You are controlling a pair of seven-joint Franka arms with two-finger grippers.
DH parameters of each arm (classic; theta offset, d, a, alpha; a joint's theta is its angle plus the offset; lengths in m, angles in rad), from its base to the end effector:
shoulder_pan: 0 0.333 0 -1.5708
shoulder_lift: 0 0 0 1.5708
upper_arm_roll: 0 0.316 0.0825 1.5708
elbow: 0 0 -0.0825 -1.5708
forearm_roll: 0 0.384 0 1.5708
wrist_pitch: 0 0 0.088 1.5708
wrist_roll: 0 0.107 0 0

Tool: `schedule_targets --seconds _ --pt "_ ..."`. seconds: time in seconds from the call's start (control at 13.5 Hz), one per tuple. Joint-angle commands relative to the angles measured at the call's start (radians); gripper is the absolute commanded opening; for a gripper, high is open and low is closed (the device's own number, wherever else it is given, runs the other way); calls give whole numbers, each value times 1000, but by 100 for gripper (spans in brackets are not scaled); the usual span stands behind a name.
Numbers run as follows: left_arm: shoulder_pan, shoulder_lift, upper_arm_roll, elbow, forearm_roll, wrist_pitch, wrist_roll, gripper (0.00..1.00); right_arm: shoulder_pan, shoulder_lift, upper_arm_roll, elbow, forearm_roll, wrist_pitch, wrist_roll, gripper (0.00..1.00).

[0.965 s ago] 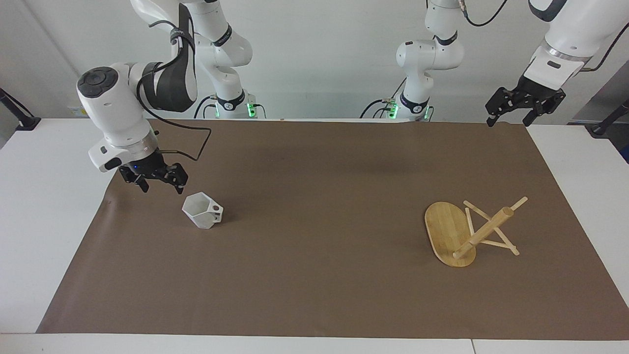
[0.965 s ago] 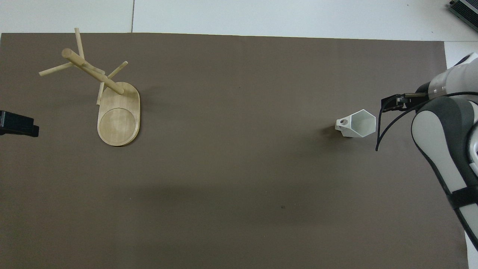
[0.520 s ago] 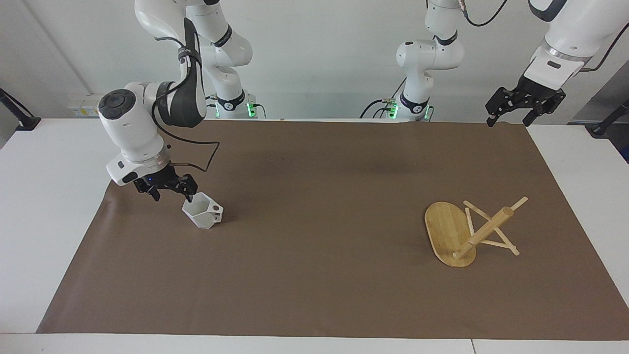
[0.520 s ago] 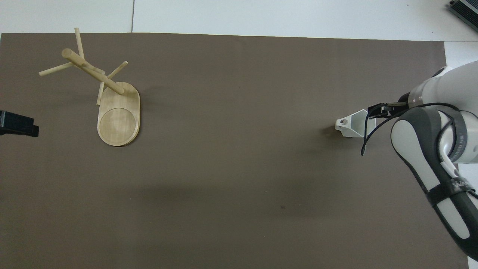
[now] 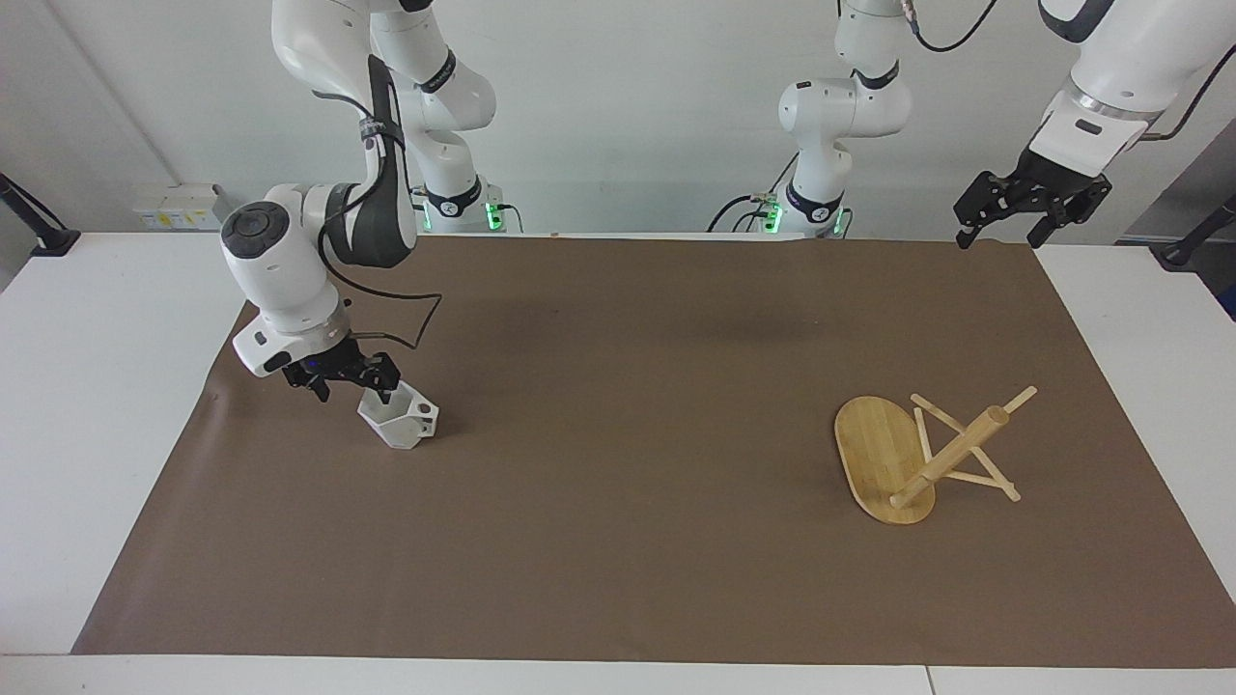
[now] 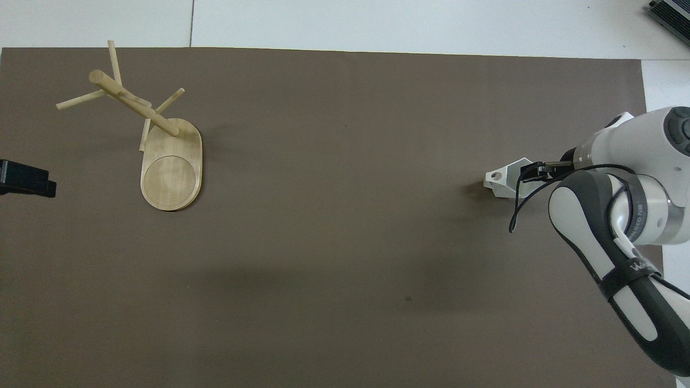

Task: Hang cup on rack
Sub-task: 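Reach the right gripper toward the white hexagonal mug, then close the right gripper on the white mug's rim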

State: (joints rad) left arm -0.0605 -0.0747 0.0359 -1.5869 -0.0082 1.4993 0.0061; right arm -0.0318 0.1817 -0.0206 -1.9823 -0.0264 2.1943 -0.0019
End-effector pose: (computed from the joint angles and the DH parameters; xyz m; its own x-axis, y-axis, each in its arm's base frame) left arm 0.5237 -0.0130 0.6510 0.9994 -0.0314 -0.0129 -0.0313 -0.9995 0.0109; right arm 0.5931 -0.0317 0.3784 0.9989 -0.0346 0.0301 -0.0354 -0.9990 0.0257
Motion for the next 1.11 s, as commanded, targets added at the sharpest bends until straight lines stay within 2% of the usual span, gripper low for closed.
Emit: schedule_targets --seconds 0.0,0.45,0.67,0.89,1.04 --pt "-12 -22 9 -24 16 -1 -11 100 -7 -8 5 -41 5 50 -18 100" --pt "-12 -22 9 -24 16 -1 -11 100 -7 -4 5 -58 5 90 -17 98" --pt "-12 -22 9 -24 16 -1 -11 100 -7 -4 5 -58 5 93 -18 87" --pt "-12 -22 9 -24 16 -1 -11 100 -7 -4 5 -56 5 94 -17 69" --pt "-12 -22 9 -24 16 -1 -11 100 -7 -2 5 -56 5 96 -17 51"
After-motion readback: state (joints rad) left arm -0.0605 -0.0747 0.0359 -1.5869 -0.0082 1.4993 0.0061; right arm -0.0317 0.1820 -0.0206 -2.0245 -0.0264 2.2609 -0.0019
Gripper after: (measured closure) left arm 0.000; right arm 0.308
